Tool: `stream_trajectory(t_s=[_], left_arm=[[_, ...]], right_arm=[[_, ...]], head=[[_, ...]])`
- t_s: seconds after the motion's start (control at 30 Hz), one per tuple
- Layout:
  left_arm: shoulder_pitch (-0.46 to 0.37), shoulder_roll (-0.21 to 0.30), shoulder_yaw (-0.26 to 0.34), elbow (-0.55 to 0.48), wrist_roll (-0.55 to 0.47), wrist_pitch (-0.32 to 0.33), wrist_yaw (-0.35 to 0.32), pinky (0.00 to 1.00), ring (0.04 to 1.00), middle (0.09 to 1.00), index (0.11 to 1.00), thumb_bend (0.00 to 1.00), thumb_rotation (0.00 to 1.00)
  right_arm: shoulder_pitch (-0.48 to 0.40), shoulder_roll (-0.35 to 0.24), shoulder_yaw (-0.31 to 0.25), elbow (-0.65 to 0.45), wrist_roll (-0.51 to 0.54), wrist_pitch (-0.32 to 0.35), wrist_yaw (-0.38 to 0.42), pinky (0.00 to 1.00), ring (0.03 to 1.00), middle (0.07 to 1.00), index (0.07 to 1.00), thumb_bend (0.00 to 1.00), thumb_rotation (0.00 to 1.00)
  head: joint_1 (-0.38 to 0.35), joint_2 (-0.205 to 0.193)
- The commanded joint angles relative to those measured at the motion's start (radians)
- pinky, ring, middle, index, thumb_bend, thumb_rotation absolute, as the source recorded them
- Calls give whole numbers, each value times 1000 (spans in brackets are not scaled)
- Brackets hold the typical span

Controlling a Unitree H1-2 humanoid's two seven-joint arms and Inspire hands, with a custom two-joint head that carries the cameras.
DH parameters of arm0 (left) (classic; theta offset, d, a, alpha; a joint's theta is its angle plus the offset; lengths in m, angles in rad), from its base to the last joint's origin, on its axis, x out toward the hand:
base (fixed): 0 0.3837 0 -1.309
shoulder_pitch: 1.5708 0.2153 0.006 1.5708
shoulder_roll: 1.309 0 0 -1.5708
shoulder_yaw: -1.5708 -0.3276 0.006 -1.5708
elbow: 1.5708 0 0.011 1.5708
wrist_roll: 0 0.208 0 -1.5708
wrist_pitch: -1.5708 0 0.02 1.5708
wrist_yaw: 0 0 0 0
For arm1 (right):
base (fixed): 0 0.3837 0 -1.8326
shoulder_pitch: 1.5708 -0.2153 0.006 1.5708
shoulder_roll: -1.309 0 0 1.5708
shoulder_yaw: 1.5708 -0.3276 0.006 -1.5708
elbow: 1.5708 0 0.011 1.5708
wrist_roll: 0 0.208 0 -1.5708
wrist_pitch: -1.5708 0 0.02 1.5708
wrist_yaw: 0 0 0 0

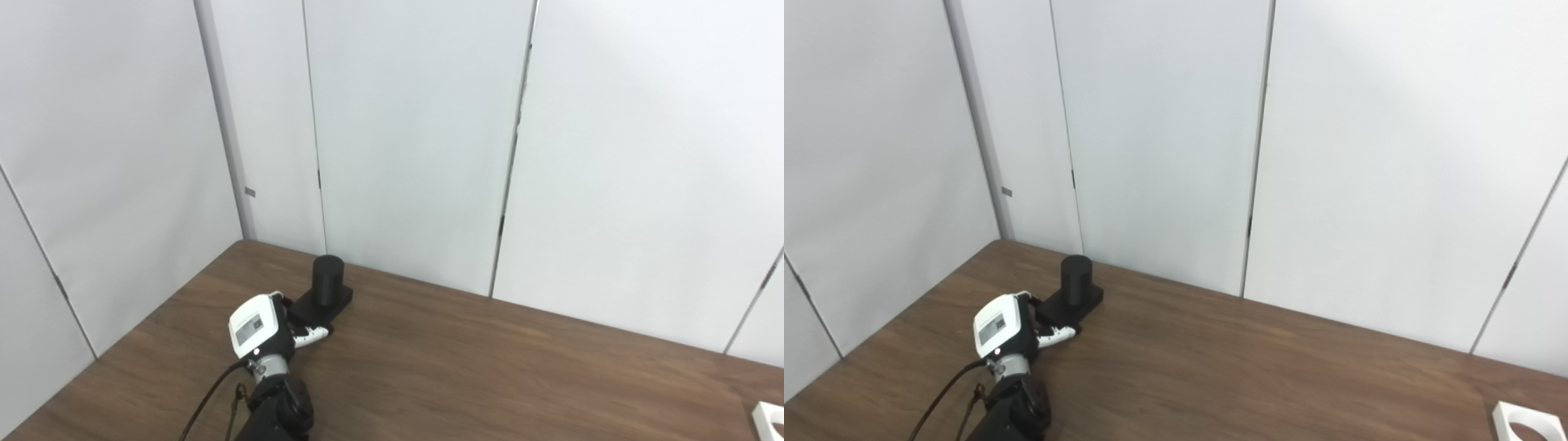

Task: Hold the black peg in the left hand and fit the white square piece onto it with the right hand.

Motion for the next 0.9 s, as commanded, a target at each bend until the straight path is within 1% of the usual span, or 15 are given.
stream_trajectory(t_s=[0.0, 0.1, 0.23, 0.37, 0.47, 0.53, 0.57, 0.6, 0.67, 0.73, 0.87], left_arm=[[3, 23, -25, -52, -7, -37, -21, 745, 805, 748, 485, 506, 51], [44, 34, -60, -122, -6, -55, -57, 749, 803, 752, 486, 506, 51], [124, 55, -115, -265, -13, -85, -142, 790, 796, 766, 489, 502, 48], [216, 64, -158, -436, -16, -93, -251, 738, 794, 777, 491, 500, 53], [270, 74, -186, -526, -12, -115, -317, 711, 801, 781, 491, 498, 55], [303, 80, -204, -587, -13, -121, -370, 710, 814, 791, 492, 497, 56], [318, 86, -212, -616, -13, -126, -396, 717, 819, 794, 492, 497, 56], [330, 90, -218, -640, -15, -131, -419, 721, 822, 796, 492, 497, 56], [357, 98, -227, -691, -30, -149, -463, 728, 829, 802, 492, 497, 56], [384, 102, -240, -735, -44, -182, -497, 720, 826, 803, 491, 498, 54], [417, 106, -256, -790, -62, -218, -567, 702, 819, 805, 491, 500, 52]], right_arm=[[51, 33, 22, 23, 25, 1, 4, 989, 967, 931, 996, 746, 1000], [53, 38, 25, 11, 44, 13, 7, 989, 989, 954, 1000, 752, 1000], [61, 49, 31, -18, 43, 43, 1, 983, 999, 967, 1000, 740, 1000], [65, 58, 38, -52, 31, 85, -9, 999, 1000, 965, 1000, 717, 1000], [65, 64, 46, -71, 26, 101, -15, 995, 999, 967, 1000, 680, 1000], [66, 72, 50, -89, 29, 119, -19, 999, 1000, 969, 1000, 641, 1000], [67, 77, 54, -101, 28, 129, -23, 1000, 1000, 968, 1000, 626, 1000], [67, 81, 58, -109, 25, 135, -27, 1000, 999, 966, 1000, 604, 1000], [68, 85, 69, -127, 25, 149, -32, 1000, 996, 963, 1000, 575, 1000], [70, 88, 81, -144, 25, 167, -37, 1000, 997, 958, 1000, 551, 1000], [72, 88, 109, -170, -5, 206, -53, 1000, 1000, 952, 1000, 560, 1000]], head=[[-4, 3], [-22, 15], [-57, 36], [-97, 62], [-130, 79], [-151, 91], [-174, 101], [-179, 103], [-214, 120], [-243, 132], [-304, 168]])
